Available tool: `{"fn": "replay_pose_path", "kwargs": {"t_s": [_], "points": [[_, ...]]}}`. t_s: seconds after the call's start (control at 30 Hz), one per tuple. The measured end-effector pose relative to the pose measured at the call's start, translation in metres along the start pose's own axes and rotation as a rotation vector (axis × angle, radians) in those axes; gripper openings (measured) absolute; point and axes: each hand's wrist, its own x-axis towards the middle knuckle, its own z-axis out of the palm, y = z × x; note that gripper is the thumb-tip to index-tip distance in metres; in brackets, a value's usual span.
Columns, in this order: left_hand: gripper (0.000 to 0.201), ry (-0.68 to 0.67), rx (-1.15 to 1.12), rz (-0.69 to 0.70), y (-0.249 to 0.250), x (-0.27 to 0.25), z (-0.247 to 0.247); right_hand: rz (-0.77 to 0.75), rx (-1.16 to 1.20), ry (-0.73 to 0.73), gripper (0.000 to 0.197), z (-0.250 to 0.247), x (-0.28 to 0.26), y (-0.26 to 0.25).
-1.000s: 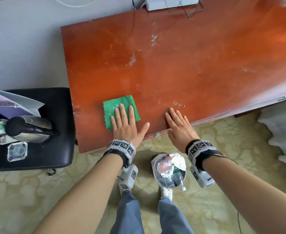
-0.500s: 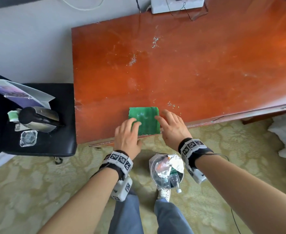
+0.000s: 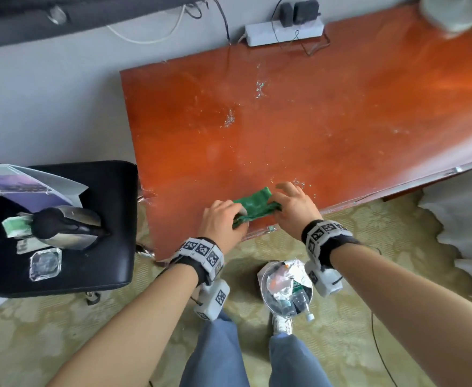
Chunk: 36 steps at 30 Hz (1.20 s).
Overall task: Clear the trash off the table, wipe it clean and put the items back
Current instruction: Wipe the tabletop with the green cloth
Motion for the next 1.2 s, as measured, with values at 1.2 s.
{"fn": "replay_pose_path", "kwargs": {"t_s": [1.2], "points": [[0.040, -0.146, -0.626, -0.470, -0.034, 0.030, -0.173, 0.312, 0.735, -0.198, 0.013, -0.096, 0.087, -0.127]]}}
